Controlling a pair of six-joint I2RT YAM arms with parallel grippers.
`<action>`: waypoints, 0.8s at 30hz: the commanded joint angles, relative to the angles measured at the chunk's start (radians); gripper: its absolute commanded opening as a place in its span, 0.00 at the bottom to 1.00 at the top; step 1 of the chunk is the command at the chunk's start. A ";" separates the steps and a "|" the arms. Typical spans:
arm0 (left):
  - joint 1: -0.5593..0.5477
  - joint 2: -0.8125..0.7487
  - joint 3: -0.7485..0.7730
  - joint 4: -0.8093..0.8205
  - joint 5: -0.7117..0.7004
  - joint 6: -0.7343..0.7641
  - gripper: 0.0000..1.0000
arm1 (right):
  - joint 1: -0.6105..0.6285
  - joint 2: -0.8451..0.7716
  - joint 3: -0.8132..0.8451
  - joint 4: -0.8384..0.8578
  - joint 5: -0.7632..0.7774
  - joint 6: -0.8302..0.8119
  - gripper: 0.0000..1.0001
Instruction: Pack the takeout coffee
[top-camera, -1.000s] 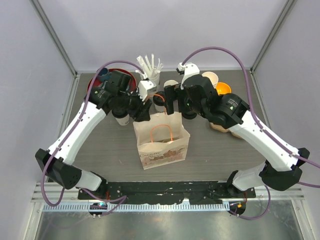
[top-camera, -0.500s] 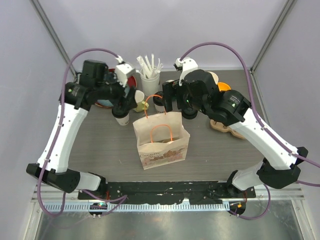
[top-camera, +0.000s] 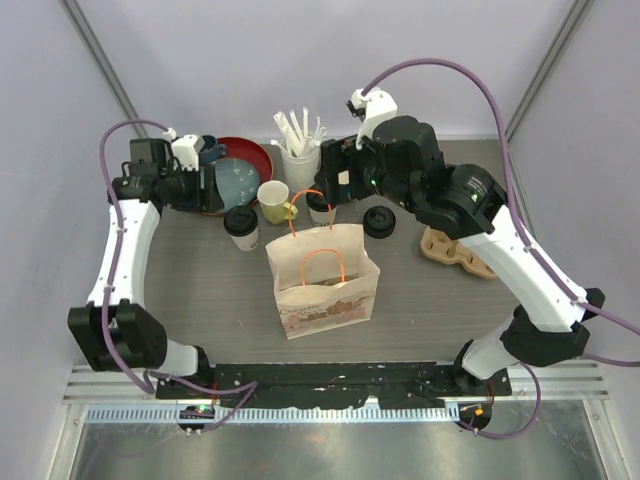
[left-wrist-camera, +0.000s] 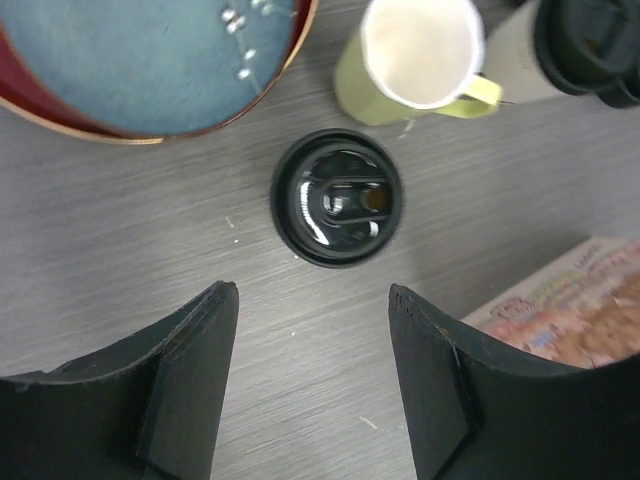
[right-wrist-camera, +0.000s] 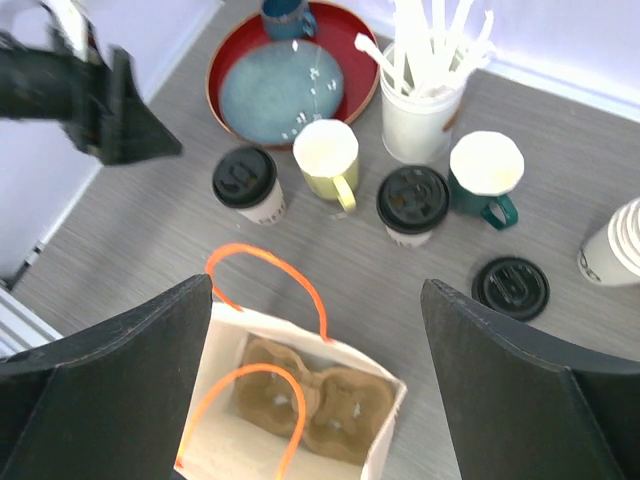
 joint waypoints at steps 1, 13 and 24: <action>0.023 0.050 -0.062 0.201 -0.064 -0.124 0.66 | 0.001 0.085 0.144 0.024 -0.028 -0.008 0.89; 0.106 0.029 -0.200 0.316 -0.021 -0.193 0.68 | 0.072 0.606 0.555 0.147 0.082 0.121 0.72; 0.106 0.090 -0.260 0.390 0.074 -0.264 0.62 | 0.181 0.861 0.627 0.301 0.271 0.092 0.61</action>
